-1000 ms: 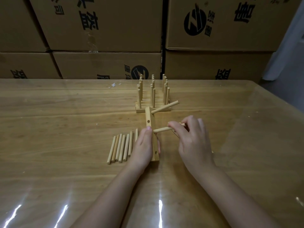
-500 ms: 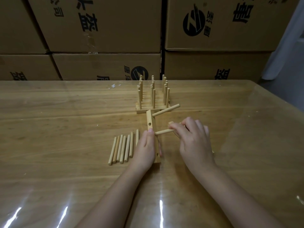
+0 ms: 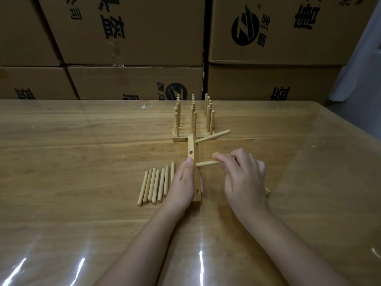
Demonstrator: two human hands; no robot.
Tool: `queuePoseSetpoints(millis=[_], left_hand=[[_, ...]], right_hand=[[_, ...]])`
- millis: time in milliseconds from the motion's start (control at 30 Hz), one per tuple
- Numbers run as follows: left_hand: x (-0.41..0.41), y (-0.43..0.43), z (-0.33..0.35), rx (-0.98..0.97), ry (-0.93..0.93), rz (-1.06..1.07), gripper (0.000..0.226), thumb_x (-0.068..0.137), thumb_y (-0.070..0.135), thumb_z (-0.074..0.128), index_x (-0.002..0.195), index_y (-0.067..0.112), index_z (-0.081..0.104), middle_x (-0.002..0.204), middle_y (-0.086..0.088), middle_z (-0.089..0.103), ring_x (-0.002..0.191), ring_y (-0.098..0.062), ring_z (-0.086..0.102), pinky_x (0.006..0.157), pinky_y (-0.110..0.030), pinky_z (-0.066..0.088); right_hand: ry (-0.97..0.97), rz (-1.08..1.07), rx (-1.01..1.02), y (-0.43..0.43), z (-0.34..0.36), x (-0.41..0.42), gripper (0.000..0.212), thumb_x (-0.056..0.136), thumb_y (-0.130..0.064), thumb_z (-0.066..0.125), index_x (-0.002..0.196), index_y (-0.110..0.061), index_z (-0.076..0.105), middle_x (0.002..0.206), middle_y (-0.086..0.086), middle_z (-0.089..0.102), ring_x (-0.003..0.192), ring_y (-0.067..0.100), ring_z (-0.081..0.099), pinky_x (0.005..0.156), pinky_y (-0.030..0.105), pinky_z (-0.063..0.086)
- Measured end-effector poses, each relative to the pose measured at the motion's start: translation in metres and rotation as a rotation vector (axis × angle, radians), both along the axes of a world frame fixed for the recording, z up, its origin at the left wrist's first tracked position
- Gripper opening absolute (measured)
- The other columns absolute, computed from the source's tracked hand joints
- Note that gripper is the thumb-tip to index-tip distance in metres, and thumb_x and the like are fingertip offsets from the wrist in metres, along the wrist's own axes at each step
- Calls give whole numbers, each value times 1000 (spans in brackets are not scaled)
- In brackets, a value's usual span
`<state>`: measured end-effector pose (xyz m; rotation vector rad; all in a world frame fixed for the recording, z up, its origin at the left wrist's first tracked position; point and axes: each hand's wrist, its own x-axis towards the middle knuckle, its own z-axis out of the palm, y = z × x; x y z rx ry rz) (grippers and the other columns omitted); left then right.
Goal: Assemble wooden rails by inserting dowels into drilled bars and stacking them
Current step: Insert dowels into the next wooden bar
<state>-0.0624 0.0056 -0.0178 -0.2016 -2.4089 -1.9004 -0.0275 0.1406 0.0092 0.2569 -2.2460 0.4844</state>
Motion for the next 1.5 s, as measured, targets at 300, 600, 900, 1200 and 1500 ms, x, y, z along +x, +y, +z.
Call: queuePoseSetpoints(millis=[300, 600, 900, 1200, 1500], left_hand=[[-1, -13, 12, 583, -271, -119, 47, 103, 44, 25, 97, 9, 56, 48, -2, 49, 38, -13, 45, 38, -22, 38], [-9, -24, 20, 891, -134, 106, 43, 102, 42, 30, 92, 11, 58, 43, -2, 44, 33, -12, 38, 33, -18, 32], [-15, -32, 19, 1022, -132, 265, 39, 101, 39, 31, 88, 13, 55, 44, -1, 43, 33, -12, 35, 32, -17, 27], [-13, -28, 18, 1010, -208, 192, 38, 102, 39, 29, 89, 13, 54, 45, 0, 41, 34, -11, 34, 32, -18, 27], [-9, -20, 14, 919, -247, 14, 41, 101, 42, 30, 92, 11, 56, 46, 0, 43, 35, -10, 38, 33, -19, 30]], right_hand=[[-326, 162, -311, -5, -10, 1, 25, 95, -21, 42, 118, -16, 52, 105, -10, 47, 105, 12, 51, 91, 36, 44], [-672, 420, 384, -23, -28, 3, 58, 96, -48, 32, 148, -32, 11, 156, -16, 7, 141, 0, -5, 113, 31, -8], [-667, 531, 417, -27, -31, -1, 55, 96, -51, 25, 147, -34, 12, 154, -15, 15, 141, 2, 0, 114, 31, -4], [-547, 210, 333, -25, -27, 1, 36, 91, -52, 35, 113, -29, 53, 107, -4, 43, 102, 15, 40, 85, 31, 33], [-554, 23, 180, -18, -28, -9, 27, 92, -43, 46, 115, -27, 46, 114, -8, 50, 110, 14, 45, 89, 26, 35]])
